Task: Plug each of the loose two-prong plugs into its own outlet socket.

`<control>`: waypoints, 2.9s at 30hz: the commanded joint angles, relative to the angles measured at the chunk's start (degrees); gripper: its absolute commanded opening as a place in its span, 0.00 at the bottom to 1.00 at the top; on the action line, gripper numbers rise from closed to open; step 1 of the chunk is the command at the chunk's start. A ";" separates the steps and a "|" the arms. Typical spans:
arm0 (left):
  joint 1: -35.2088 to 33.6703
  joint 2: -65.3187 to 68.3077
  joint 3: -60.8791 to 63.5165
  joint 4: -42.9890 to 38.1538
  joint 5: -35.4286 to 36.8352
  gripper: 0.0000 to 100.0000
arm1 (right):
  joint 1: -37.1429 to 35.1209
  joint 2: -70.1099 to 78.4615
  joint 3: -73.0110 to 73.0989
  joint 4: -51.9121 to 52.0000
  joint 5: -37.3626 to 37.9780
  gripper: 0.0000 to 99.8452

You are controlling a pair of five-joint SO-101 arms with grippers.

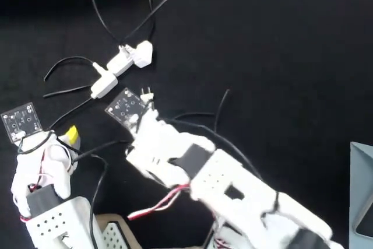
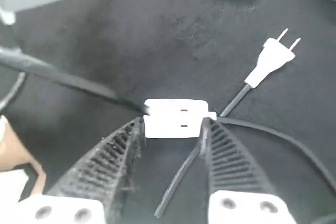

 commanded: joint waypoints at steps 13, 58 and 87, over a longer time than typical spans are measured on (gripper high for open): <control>4.00 0.44 -39.43 17.76 -2.64 0.29 | 23.91 -15.08 -2.51 12.04 0.00 0.01; 42.68 80.97 -47.96 3.78 -17.76 0.34 | 39.91 -15.25 8.04 3.16 0.53 0.01; 28.35 84.84 -55.16 -1.85 -27.43 0.10 | 39.82 -15.16 8.04 3.08 0.53 0.01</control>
